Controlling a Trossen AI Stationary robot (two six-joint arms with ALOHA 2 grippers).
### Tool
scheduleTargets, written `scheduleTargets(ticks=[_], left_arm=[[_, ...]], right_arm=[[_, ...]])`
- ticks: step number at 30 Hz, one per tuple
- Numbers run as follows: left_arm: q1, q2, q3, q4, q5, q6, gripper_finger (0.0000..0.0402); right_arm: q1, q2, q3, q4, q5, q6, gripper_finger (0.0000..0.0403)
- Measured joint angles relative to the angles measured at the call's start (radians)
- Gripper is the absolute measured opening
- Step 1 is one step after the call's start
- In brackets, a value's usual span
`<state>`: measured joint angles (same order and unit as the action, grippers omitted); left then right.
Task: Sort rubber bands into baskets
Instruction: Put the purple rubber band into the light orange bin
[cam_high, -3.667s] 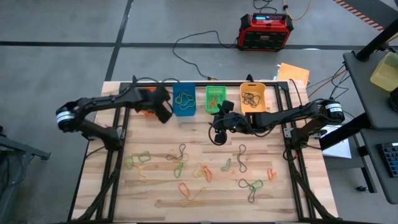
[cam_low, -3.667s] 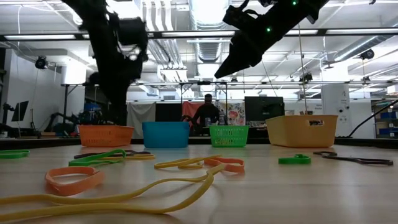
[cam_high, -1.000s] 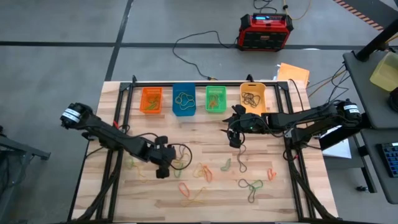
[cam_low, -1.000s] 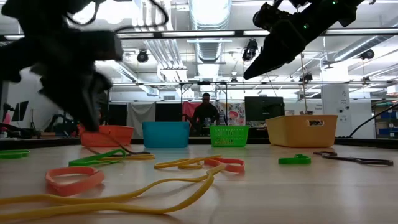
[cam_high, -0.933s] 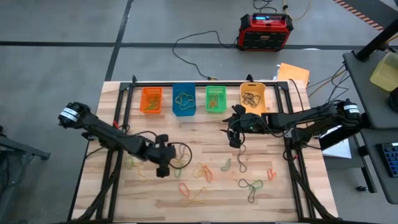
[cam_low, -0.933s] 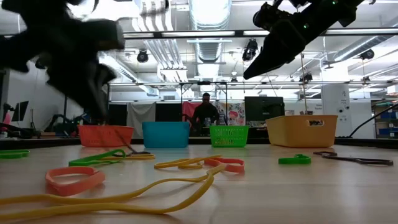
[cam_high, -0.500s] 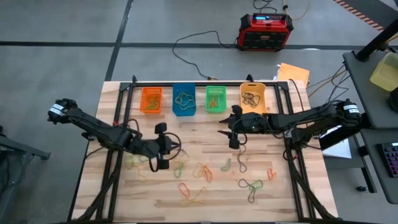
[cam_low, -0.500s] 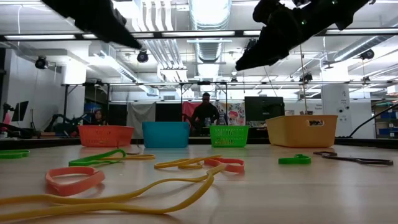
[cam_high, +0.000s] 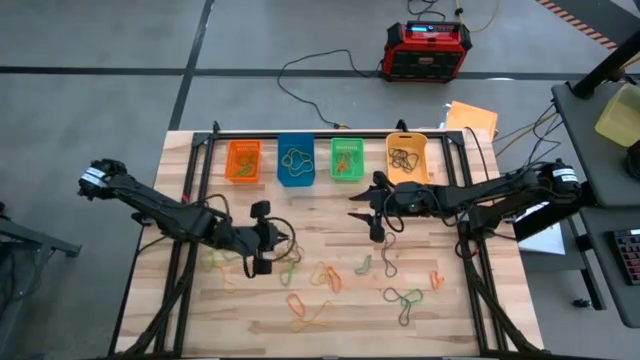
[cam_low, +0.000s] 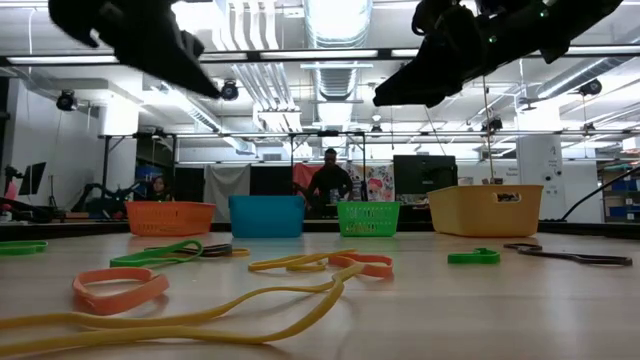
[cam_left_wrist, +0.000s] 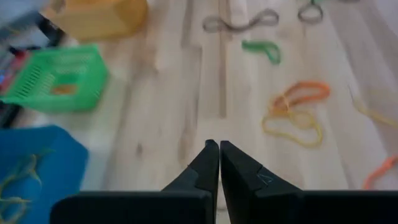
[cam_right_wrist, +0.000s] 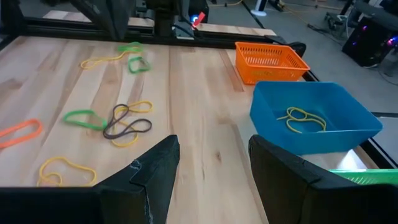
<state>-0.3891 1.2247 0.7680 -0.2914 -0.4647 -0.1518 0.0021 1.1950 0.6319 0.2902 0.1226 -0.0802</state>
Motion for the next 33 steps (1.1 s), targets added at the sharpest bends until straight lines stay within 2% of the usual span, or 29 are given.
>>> scheduleTargets(ticks=[5,12,19,33], left_arm=[[-0.001,0.107,-0.003,-0.052,0.149,-0.062,0.0022],[-0.001,0.256,-0.003,-0.042,0.163,-0.123,0.0086],[-0.001,0.328,-0.003,-0.026,0.214,-0.131,0.014],[-0.001,0.414,-0.003,-0.012,0.215,-0.131,0.0146]], right_arm=[[0.0,0.001,0.0,-0.002,0.0,0.001,0.0189],[0.0,0.001,0.0,-0.002,0.0,0.001,0.0189],[0.0,0.001,0.0,-0.002,0.0,0.001,0.0189],[0.0,0.002,0.0,-0.002,0.0,0.002,0.0189]])
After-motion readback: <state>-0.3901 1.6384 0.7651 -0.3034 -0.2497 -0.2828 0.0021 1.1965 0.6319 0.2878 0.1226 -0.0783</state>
